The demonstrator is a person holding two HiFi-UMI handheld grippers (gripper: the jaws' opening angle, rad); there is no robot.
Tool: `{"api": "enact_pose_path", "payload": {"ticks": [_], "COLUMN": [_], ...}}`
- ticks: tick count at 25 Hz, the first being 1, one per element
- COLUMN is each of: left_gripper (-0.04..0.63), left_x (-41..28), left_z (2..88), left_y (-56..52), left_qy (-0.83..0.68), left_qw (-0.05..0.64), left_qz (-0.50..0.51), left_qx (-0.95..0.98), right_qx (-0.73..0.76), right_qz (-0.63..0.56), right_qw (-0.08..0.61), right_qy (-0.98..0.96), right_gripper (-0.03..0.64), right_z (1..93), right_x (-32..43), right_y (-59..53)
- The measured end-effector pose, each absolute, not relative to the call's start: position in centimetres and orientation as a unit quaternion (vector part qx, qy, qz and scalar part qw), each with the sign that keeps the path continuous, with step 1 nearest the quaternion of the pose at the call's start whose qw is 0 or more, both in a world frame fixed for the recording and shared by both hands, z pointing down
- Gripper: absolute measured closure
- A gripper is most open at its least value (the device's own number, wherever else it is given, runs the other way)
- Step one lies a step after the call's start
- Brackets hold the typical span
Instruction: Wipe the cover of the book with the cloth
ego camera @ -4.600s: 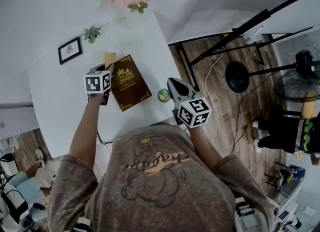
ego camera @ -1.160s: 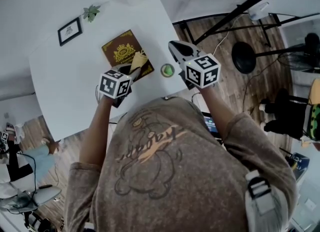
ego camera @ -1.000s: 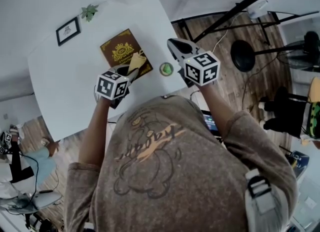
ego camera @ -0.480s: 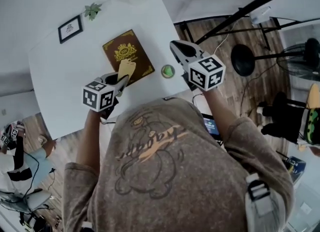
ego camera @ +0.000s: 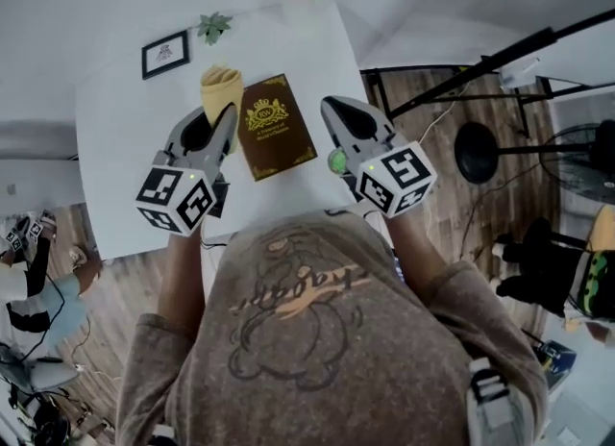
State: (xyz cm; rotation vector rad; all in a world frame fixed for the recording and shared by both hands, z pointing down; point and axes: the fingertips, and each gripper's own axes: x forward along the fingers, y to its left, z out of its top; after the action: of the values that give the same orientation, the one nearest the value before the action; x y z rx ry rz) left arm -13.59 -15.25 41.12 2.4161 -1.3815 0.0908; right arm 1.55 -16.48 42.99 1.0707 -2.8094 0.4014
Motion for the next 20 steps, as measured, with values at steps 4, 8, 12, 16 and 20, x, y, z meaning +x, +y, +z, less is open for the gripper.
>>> {"api": "enact_pose_path", "payload": {"ticks": [4, 8, 12, 16, 20], "left_gripper": [0.534, 0.534, 0.534, 0.534, 0.534], "left_x": [-14.8, -14.8, -15.3, -15.3, -14.7], "left_z": [40.2, 41.3, 43.1, 44.3, 44.5], "left_y": [-14.8, -14.0, -13.6, -13.3, -13.3], "left_qy": [-0.532, -0.545, -0.553, -0.555, -0.551], "left_qw": [0.142, 0.108, 0.101, 0.113, 0.119], "left_qz": [-0.003, 0.010, 0.021, 0.025, 0.027], "left_qx": [0.835, 0.832, 0.827, 0.824, 0.826], "right_qx": [0.383, 0.392, 0.401, 0.399, 0.399], "right_qz": [0.102, 0.093, 0.098, 0.105, 0.109], "right_qw": [0.028, 0.035, 0.047, 0.061, 0.071], "right_qy": [-0.918, -0.915, -0.910, -0.909, -0.907], "right_gripper": [0.612, 0.612, 0.612, 0.612, 0.612], "right_z": [40.9, 41.7, 43.5, 45.3, 46.2], "right_x": [1.6, 1.6, 1.8, 1.7, 1.7], "right_y": [-16.7, -16.4, -15.9, -15.3, -15.0]}}
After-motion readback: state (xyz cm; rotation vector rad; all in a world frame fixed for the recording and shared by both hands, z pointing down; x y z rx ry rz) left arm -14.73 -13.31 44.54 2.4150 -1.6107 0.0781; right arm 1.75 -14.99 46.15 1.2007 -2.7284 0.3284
